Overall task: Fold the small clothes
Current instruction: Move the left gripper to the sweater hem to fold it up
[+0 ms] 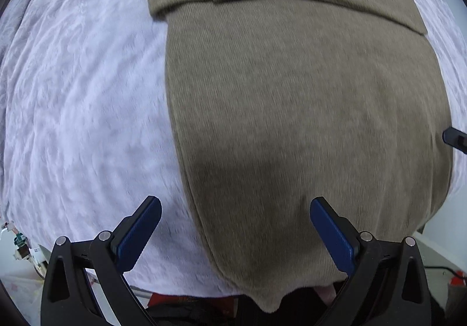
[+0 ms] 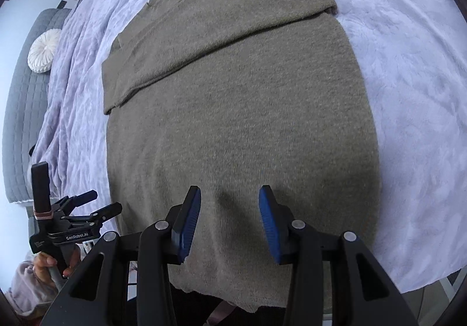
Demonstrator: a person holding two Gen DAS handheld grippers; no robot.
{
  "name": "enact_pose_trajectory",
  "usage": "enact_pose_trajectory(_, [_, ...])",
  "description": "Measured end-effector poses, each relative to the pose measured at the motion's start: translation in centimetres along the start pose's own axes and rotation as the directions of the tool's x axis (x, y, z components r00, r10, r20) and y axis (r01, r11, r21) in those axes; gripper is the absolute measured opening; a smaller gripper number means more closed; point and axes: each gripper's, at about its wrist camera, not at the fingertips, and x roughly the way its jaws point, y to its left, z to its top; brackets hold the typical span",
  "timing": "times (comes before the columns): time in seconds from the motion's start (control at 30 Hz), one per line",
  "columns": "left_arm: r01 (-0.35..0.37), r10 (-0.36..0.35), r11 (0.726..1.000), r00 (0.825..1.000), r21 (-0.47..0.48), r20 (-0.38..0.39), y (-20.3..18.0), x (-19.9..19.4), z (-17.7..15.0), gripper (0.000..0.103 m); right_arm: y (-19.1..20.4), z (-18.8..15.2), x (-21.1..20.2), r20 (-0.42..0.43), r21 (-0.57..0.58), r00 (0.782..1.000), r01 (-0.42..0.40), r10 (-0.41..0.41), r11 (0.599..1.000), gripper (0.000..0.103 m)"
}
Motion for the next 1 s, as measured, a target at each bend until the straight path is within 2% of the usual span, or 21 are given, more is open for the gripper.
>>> enact_pose_trajectory(0.17, [0.069, -0.068, 0.997, 0.997, 0.039, -0.036, -1.4, 0.5, -4.2, 0.102, -1.2, -1.0, 0.1, -0.036, 0.025, 0.999, 0.01, -0.009, 1.0, 0.045])
enact_pose_trajectory(0.27, [0.108, -0.104, 0.992, 0.993, 0.068, -0.061, -1.0, 1.3, -5.9, 0.102, -2.1, -1.7, 0.1, -0.065, 0.019, 0.998, 0.023, -0.022, 1.0, 0.045])
enact_pose_trajectory(0.4, [0.217, -0.208, 0.974, 0.971, 0.071, -0.117, -0.5, 2.4, -8.5, 0.102, -4.0, -3.6, 0.1, -0.131, 0.001, 0.991, 0.025, -0.025, 1.0, 0.045])
enact_pose_trajectory(0.53, [0.317, -0.299, 0.946, 0.935, 0.068, -0.191, -1.0, 3.7, -10.8, 0.102, -6.2, -5.9, 0.1, -0.209, -0.007, 0.978, -0.019, 0.017, 1.0, 0.045])
enact_pose_trajectory(0.67, [0.359, -0.335, 0.931, 0.913, 0.068, -0.234, -1.9, 4.9, -12.3, 0.102, -7.7, -7.9, 0.7, -0.279, 0.02, 0.958, -0.063, 0.066, 0.998, 0.045])
enact_pose_trajectory(0.73, [0.357, -0.331, 0.931, 0.912, 0.073, -0.243, -2.2, 5.4, -12.5, 0.102, -8.4, -8.8, 1.4, -0.32, 0.02, 0.945, -0.061, 0.064, 0.998, 0.045])
enact_pose_trajectory(0.8, [0.352, -0.325, 0.933, 0.914, 0.077, -0.244, -2.4, 5.5, -12.2, 0.102, -9.0, -9.4, 2.2, -0.343, 0.02, 0.939, -0.022, 0.028, 1.0, 0.045])
enact_pose_trajectory(0.87, [0.36, -0.337, 0.931, 0.911, 0.062, -0.239, -2.8, 5.5, -11.4, 0.102, -9.3, -9.7, 2.6, -0.32, 0.023, 0.947, -0.01, 0.017, 1.0, 0.045])
enact_pose_trajectory(0.93, [0.368, -0.349, 0.929, 0.909, 0.042, -0.23, -2.4, 5.2, -11.3, 0.093, -9.7, -9.7, 2.9, -0.278, 0.055, 0.96, -0.031, 0.045, 0.998, 0.045])
enact_pose_trajectory(0.97, [0.362, -0.344, 0.931, 0.911, 0.04, -0.226, -1.7, 5.0, -11.1, 0.074, -9.8, -9.6, 3.0, -0.265, 0.089, 0.961, -0.064, 0.085, 0.994, 0.045])
enact_pose_trajectory(1.0, [0.353, -0.334, 0.935, 0.915, 0.045, -0.228, -1.5, 4.9, -11.2, 0.049, -10.0, -9.6, 3.1, -0.265, 0.115, 0.957, -0.094, 0.122, 0.989, 0.045])
